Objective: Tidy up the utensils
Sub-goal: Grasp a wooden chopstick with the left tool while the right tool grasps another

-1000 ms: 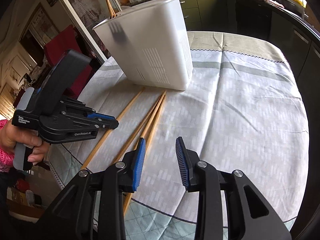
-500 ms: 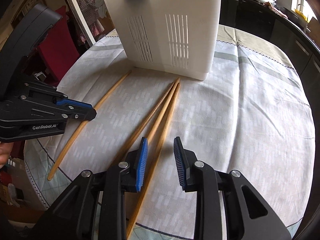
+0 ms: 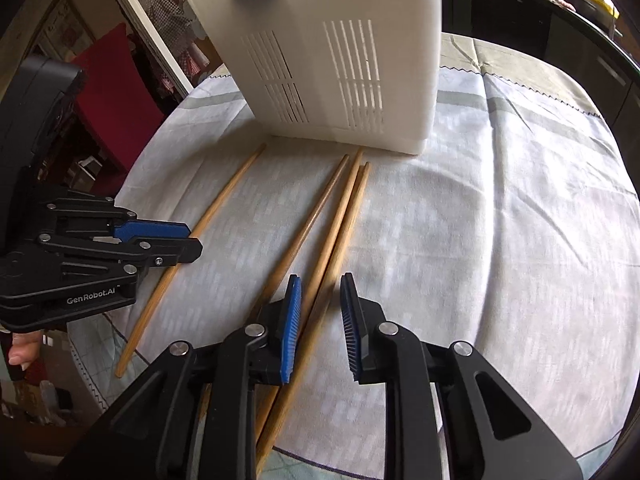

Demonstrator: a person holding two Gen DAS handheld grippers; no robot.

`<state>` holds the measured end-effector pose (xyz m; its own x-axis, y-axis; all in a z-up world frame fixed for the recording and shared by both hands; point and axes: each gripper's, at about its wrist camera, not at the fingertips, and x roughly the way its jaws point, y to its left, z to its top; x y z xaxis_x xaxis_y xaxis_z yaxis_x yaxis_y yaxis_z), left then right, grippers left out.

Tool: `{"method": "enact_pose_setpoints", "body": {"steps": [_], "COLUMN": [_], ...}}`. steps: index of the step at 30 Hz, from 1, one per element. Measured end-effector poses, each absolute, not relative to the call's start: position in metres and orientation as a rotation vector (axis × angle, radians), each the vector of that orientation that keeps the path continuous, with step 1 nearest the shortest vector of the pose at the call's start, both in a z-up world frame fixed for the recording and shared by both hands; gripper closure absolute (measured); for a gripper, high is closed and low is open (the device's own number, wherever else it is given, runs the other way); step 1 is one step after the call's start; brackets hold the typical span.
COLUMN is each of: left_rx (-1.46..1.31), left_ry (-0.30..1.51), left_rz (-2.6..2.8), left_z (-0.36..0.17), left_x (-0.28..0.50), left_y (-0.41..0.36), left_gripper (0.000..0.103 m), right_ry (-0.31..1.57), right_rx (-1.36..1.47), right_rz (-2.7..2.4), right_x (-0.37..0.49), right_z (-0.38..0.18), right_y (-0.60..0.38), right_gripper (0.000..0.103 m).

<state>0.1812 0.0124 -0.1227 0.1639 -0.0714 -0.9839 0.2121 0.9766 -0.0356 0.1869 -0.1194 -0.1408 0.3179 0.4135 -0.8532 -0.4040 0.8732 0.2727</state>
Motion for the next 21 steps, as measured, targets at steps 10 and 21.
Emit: {"method": "enact_pose_setpoints", "body": {"steps": [10, 21], "left_rx": [0.123, 0.136], "left_ry": [1.383, 1.368], "left_rz": [-0.214, -0.232], "left_z": [-0.122, -0.122], "left_x": [0.179, 0.175], "left_y": [0.013, 0.005], "left_gripper": [0.086, 0.078], "right_ry": [1.096, 1.081], "right_rx": [0.012, -0.08], "right_rz": [0.491, 0.446], "right_x": [0.188, 0.191], "right_z": [-0.14, -0.14], "right_y": [-0.126, -0.108], "right_gripper": [0.083, 0.082]}}
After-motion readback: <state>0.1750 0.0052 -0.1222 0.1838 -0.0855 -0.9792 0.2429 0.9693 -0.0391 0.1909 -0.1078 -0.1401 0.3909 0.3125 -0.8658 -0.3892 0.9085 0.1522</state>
